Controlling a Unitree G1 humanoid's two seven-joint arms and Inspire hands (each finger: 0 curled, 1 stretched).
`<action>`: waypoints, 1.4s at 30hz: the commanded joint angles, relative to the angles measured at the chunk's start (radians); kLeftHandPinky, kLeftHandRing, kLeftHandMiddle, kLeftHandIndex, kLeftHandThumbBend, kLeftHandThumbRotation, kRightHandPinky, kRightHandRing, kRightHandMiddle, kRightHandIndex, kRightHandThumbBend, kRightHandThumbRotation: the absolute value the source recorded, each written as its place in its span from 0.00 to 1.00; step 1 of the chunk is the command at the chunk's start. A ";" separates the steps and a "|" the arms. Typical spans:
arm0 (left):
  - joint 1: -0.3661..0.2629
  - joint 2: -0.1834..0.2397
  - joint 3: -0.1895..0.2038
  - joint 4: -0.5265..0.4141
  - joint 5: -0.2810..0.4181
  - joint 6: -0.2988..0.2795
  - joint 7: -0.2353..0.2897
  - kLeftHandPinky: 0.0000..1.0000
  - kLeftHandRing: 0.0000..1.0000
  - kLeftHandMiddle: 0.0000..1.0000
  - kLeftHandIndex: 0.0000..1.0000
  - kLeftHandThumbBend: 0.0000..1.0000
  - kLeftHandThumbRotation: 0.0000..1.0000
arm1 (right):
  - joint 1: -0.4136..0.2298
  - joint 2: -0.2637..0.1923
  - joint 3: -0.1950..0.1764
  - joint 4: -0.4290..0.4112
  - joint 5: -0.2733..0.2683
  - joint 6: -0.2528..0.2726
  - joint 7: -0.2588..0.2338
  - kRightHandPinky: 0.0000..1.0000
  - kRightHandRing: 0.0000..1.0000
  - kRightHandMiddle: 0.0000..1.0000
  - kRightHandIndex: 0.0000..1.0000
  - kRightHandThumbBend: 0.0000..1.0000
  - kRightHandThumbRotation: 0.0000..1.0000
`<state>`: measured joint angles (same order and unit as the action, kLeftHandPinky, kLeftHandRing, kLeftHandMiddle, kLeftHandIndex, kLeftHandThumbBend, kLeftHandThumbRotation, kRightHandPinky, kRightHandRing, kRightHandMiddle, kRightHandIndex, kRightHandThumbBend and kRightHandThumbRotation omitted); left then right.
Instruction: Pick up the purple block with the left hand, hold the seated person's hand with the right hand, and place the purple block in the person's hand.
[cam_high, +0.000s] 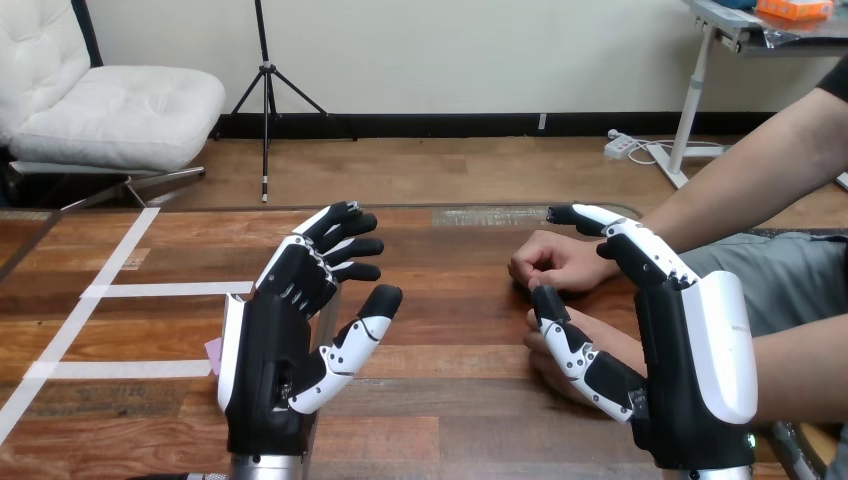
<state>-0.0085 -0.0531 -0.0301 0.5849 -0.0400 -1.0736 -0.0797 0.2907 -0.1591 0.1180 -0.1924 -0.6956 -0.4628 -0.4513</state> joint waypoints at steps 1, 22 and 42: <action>-0.034 -0.029 -0.011 -0.036 0.004 -0.019 0.001 0.60 0.69 0.74 0.76 0.57 0.32 | -0.034 0.006 -0.011 -0.043 0.009 -0.008 -0.006 0.67 0.75 0.77 0.73 0.37 0.00; -0.034 -0.026 -0.013 -0.038 -0.010 -0.012 -0.008 0.60 0.69 0.74 0.75 0.58 0.33 | -0.037 0.006 -0.010 -0.042 0.005 -0.006 -0.009 0.67 0.75 0.76 0.73 0.36 0.00; -0.037 -0.026 -0.011 -0.044 -0.007 -0.005 -0.007 0.59 0.69 0.74 0.76 0.58 0.32 | -0.044 0.004 -0.014 -0.040 0.014 -0.007 -0.007 0.67 0.75 0.77 0.73 0.36 0.00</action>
<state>-0.0085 -0.0529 -0.0308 0.5848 -0.0461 -1.0736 -0.0873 0.2905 -0.1593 0.1178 -0.1924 -0.6855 -0.4628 -0.4514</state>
